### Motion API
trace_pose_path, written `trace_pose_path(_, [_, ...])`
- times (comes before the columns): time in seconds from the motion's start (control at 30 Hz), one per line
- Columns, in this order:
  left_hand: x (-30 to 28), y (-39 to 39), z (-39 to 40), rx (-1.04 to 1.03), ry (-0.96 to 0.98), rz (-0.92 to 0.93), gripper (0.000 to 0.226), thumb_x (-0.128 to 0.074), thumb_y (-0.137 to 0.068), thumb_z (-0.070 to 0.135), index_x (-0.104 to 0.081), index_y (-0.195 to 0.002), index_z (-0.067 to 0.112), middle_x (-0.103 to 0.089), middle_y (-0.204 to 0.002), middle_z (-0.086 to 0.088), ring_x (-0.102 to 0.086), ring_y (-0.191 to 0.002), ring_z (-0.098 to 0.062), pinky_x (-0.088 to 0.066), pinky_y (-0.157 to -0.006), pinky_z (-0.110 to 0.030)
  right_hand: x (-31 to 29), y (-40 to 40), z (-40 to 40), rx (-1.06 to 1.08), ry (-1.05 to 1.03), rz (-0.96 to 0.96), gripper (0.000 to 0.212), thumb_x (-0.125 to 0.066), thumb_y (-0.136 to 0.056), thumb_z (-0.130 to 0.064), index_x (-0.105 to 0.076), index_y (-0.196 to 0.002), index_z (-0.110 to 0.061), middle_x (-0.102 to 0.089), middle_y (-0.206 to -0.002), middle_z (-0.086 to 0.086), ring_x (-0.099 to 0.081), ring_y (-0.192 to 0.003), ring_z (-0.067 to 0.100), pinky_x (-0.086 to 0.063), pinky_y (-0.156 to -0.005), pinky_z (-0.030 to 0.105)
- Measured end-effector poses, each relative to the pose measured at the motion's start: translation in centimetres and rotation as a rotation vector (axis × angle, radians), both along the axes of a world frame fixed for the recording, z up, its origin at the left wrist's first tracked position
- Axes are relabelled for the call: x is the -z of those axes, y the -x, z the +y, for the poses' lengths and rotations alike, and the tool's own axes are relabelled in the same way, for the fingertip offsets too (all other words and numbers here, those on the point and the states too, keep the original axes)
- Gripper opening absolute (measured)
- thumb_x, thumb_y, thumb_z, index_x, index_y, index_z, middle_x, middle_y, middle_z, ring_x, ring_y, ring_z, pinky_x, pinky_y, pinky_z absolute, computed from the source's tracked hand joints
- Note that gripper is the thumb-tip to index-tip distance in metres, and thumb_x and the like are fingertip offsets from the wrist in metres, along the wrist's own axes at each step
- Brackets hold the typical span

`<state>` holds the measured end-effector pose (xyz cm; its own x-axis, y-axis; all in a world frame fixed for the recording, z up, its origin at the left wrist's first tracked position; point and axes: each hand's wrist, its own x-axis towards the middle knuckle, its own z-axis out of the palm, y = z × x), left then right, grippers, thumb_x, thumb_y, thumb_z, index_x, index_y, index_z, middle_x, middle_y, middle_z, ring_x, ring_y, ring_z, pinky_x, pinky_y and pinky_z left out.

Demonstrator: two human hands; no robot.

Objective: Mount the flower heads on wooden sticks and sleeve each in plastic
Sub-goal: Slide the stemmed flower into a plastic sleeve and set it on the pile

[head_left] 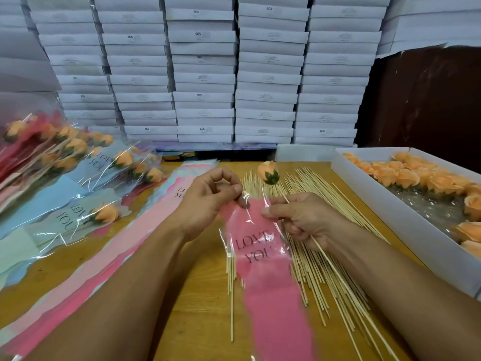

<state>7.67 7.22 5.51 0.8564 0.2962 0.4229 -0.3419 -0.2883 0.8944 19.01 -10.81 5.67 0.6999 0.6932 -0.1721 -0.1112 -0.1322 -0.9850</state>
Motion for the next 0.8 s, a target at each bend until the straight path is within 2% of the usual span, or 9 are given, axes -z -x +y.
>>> trace_pose_path(0.07, [0.1, -0.1, 0.3, 0.016, 0.003, 0.029, 0.012, -0.061, -0.097, 0.011, -0.062, -0.088, 0.019, -0.07, -0.069, -0.012, -0.063, -0.061, -0.019, -0.049, -0.057, -0.027, -0.1, -0.3, -0.1, -0.025, 0.013, 0.019, 0.036, -0.083, -0.076, -0.03, -0.069, -0.094, -0.002, -0.067, -0.071, 0.008, -0.036, -0.033, 0.006, -0.024, -0.027, 0.017])
trace_pose_path(0.13, [0.3, -0.2, 0.5, 0.029, 0.022, 0.043, 0.008, -0.062, -0.093, 0.019, -0.063, -0.087, 0.023, -0.066, -0.064, -0.014, -0.057, -0.056, -0.021, -0.042, -0.059, -0.03, -0.4, -0.9, -0.2, 0.004, -0.03, 0.098, 0.035, -0.07, -0.089, -0.041, -0.069, -0.088, -0.005, -0.067, -0.073, 0.008, -0.033, -0.032, 0.005, -0.023, -0.027, 0.016])
trace_pose_path(0.2, [0.5, -0.3, 0.6, 0.086, 0.069, 0.066, 0.006, -0.062, -0.091, 0.021, -0.064, -0.086, 0.024, -0.062, -0.06, -0.014, -0.054, -0.054, -0.023, -0.04, -0.061, -0.033, -0.9, -1.7, -0.4, 0.08, -0.09, 0.209, 0.034, -0.049, -0.101, -0.032, -0.063, -0.081, -0.009, -0.061, -0.063, 0.006, -0.031, -0.031, 0.006, -0.021, -0.027, 0.014])
trace_pose_path(0.27, [0.7, -0.3, 0.4, 0.207, 0.138, 0.103, 0.009, -0.063, -0.09, 0.015, -0.065, -0.084, 0.022, -0.058, -0.059, -0.012, -0.054, -0.052, -0.02, -0.045, -0.056, -0.028, -1.4, -2.5, -0.3, 0.161, -0.11, 0.258, 0.032, -0.039, -0.098, -0.023, -0.057, -0.074, -0.013, -0.054, -0.056, 0.003, -0.029, -0.03, 0.007, -0.019, -0.029, 0.013])
trace_pose_path(0.37, [1.0, -0.1, 0.1, 0.408, 0.247, 0.167, 0.011, -0.062, -0.088, 0.007, -0.065, -0.085, 0.017, -0.052, -0.064, -0.007, -0.049, -0.055, -0.015, -0.044, -0.056, -0.023, -2.5, -3.5, 0.5, 0.202, -0.082, 0.232, 0.029, -0.037, -0.097, -0.019, -0.054, -0.074, -0.017, -0.05, -0.051, 0.0, -0.031, -0.033, 0.008, -0.019, -0.03, 0.016])
trace_pose_path(0.47, [0.8, 0.2, -0.1, 0.538, 0.309, 0.224, 0.014, -0.059, -0.089, 0.003, -0.065, -0.086, 0.016, -0.054, -0.066, -0.002, -0.051, -0.059, -0.012, -0.045, -0.06, -0.022, -3.8, -4.5, 1.6, 0.224, -0.052, 0.189, 0.025, -0.034, -0.102, -0.017, -0.055, -0.088, -0.016, -0.054, -0.049, 0.001, -0.035, -0.037, 0.009, -0.017, -0.03, 0.017])
trace_pose_path(0.57, [0.5, 0.6, -0.1, 0.631, 0.349, 0.293, 0.011, -0.075, -0.084, 0.01, -0.067, -0.087, 0.016, -0.059, -0.072, -0.006, -0.061, -0.064, -0.013, -0.053, -0.06, -0.022, -5.3, -5.7, 2.8, 0.279, -0.053, 0.149, 0.026, -0.029, -0.102, -0.012, -0.054, -0.094, -0.013, -0.058, -0.048, 0.004, -0.038, -0.043, 0.01, -0.018, -0.029, 0.017])
trace_pose_path(0.73, [0.5, 0.7, -0.3, 0.691, 0.27, 0.305, 0.011, -0.075, -0.085, 0.014, -0.066, -0.087, 0.02, -0.054, -0.069, 0.005, -0.05, -0.063, -0.009, -0.04, -0.068, -0.023, -7.2, -7.7, 4.1, 0.385, -0.057, 0.104, 0.028, -0.028, -0.102, -0.01, -0.054, -0.092, -0.011, -0.057, -0.068, 0.008, -0.039, -0.05, 0.013, -0.022, -0.032, 0.016])
trace_pose_path(0.8, [0.5, 0.8, -0.2, 0.693, 0.281, 0.31, 0.011, -0.067, -0.087, 0.008, -0.066, -0.087, 0.019, -0.052, -0.068, 0.003, -0.05, -0.064, -0.012, -0.042, -0.069, -0.025, -7.4, -8.3, 4.2, 0.415, -0.049, 0.097, 0.028, -0.028, -0.102, -0.01, -0.054, -0.092, -0.011, -0.056, -0.071, 0.008, -0.038, -0.052, 0.013, -0.022, -0.033, 0.015])
